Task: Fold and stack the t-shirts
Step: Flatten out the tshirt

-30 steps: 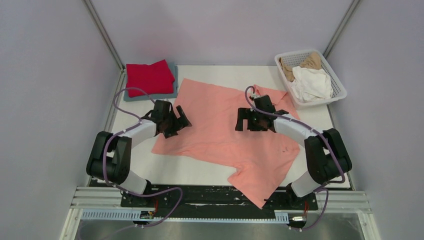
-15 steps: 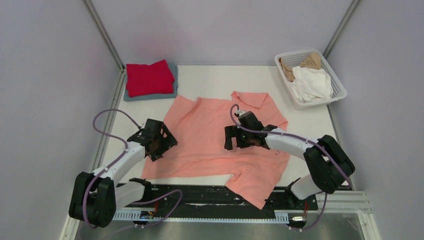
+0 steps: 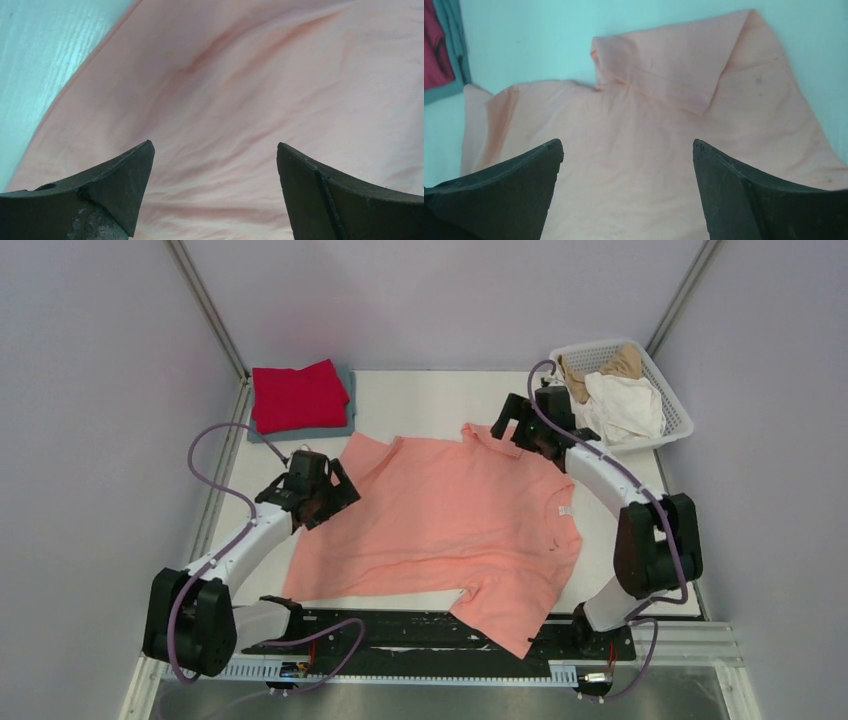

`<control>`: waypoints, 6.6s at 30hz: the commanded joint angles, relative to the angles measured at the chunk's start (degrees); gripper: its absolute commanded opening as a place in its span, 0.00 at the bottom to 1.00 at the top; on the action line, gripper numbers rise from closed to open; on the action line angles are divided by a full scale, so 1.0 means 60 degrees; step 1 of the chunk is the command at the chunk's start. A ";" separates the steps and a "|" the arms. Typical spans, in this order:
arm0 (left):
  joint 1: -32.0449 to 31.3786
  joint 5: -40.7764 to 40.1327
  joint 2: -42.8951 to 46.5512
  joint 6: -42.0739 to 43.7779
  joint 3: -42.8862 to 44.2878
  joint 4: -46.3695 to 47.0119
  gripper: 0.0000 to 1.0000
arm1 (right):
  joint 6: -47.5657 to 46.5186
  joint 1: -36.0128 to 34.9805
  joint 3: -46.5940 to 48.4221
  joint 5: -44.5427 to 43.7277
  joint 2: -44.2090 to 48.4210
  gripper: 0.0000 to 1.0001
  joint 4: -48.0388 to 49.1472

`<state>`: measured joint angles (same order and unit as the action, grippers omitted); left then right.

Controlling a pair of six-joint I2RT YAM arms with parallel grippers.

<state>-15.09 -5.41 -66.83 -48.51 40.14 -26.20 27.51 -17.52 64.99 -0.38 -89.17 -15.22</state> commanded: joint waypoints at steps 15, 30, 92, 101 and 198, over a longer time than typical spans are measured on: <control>-0.0060 0.1322 -0.1695 0.0820 -0.0477 0.1793 1.00 | 0.1058 0.1406 0.1662 0.1779 -0.3442 0.96 0.0596; -0.0061 0.1149 -0.1922 0.0885 -0.0485 0.1650 1.00 | 0.1245 0.1442 0.1783 0.2183 -0.4109 0.96 0.1158; -0.0049 0.0737 -0.2273 0.1134 -0.0807 0.1524 1.00 | -0.6831 -0.0852 0.6530 -0.3388 -0.7345 0.72 0.0237; -0.0060 0.0728 -0.2324 0.1131 -0.0772 0.1468 1.00 | -0.7815 -0.0884 0.5765 -0.3776 -0.6798 0.64 0.0208; -0.0061 0.0250 -0.2875 0.1108 0.0255 0.0313 1.00 | -1.5348 0.0664 0.6020 0.4207 -0.6360 1.00 0.1524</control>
<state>-15.57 -1.65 -82.85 -43.07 42.50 -19.68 -70.65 -12.08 102.59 24.14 -125.58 -15.35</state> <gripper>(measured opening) 1.000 0.998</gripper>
